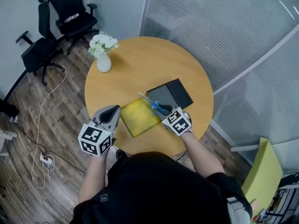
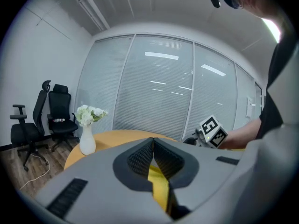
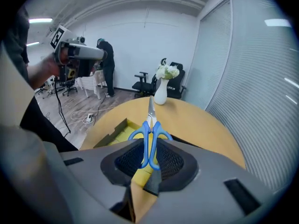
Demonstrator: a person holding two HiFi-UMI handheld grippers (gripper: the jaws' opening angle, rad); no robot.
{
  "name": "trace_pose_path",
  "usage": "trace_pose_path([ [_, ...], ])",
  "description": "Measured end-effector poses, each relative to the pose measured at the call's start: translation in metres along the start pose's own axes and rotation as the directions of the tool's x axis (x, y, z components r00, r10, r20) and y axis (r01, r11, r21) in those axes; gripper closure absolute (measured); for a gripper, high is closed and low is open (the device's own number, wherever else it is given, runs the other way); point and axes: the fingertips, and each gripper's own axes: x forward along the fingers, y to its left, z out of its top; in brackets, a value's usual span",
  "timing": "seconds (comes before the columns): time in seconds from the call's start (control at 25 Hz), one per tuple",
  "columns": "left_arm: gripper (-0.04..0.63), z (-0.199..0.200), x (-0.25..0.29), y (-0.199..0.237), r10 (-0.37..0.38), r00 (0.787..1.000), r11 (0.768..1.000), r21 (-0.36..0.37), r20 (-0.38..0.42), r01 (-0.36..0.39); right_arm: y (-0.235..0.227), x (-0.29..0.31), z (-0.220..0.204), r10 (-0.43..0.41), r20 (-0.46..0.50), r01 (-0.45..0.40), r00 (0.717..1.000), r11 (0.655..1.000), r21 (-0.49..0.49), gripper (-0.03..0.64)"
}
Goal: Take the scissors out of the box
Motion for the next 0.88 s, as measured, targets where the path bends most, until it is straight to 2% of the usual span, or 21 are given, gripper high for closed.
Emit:
trace_pose_path([
  [0.16,0.58,0.031,0.016,-0.005,0.029,0.998,0.999,0.029,0.052,-0.031,-0.021,-0.033,0.024,-0.014,0.148,0.006,0.989,0.999,0.051,0.52],
  [0.28,0.58,0.047,0.024,-0.011,0.035,0.997,0.998,0.043,0.073,-0.038,-0.028,-0.06,0.041,-0.006,0.277,-0.025,0.961,0.994,0.107,0.52],
  [0.44,0.58,0.067,0.033,-0.022,0.017,0.996,0.997,0.071,0.09,-0.023,-0.04,-0.101,0.059,-0.01,0.452,-0.088,0.892,0.976,0.197,0.52],
  [0.6,0.581,0.081,0.04,-0.031,0.005,0.995,0.994,0.109,0.096,-0.016,-0.056,-0.14,0.07,-0.053,0.56,-0.098,0.827,0.967,0.236,0.52],
  [0.76,0.58,0.096,0.046,-0.039,-0.018,0.995,0.986,0.164,0.094,0.002,-0.069,-0.174,0.089,-0.098,0.642,-0.078,0.761,0.968,0.24,0.52],
  [0.88,0.58,0.113,0.052,-0.046,-0.052,0.993,0.981,0.19,0.102,0.032,-0.076,-0.188,0.113,-0.079,0.684,-0.075,0.725,0.978,0.192,0.52],
])
